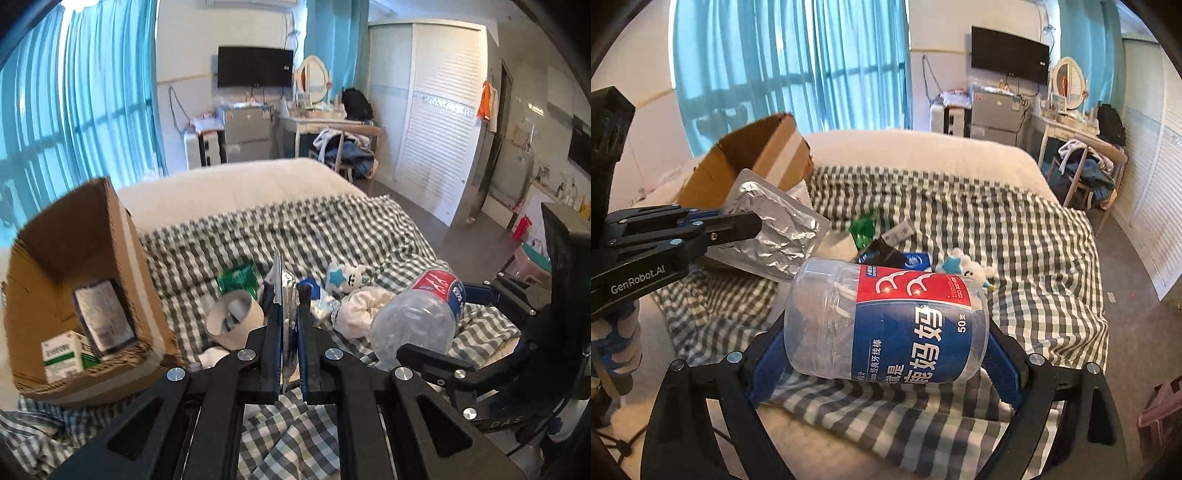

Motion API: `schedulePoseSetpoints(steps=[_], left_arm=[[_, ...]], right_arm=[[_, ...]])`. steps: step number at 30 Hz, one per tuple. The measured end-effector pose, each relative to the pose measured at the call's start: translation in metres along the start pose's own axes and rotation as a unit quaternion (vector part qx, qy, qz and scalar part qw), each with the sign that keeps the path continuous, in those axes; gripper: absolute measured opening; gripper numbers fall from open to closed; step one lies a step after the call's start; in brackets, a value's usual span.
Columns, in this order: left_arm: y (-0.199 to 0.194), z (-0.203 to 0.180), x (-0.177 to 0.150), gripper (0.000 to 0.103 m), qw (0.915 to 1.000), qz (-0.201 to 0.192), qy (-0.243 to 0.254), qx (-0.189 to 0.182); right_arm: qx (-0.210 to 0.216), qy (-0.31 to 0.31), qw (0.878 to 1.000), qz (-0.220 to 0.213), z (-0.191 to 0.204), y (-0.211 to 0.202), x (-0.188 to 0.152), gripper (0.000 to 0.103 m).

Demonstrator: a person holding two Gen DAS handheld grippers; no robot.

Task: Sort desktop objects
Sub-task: 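Grasp the blister pack with the left gripper while the right grasps the floss jar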

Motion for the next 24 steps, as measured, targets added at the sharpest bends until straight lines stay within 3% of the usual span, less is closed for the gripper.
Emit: schedulePoseSetpoints(steps=[14,24], left_arm=[[-0.069,-0.001,0.025,0.007,0.9964,-0.082,0.005,0.021],[-0.107,0.017,0.035,0.007,0.9916,-0.123,-0.013,0.036]], right_arm=[[-0.037,-0.003,0.995,-0.095,0.018,-0.066,0.054,0.090],[-0.033,-0.015,0.993,-0.112,0.042,-0.079,0.080,0.089]])
Point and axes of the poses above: each gripper's, at about its wrist camera, not at the fingertips, and y roughly the way its jaws point, z to its left, x to its top, the point moved 8 cm from there along y, roughly the way its jaws point, and after that the axes turned 5 degrees about -y, right-handed, at the moved point
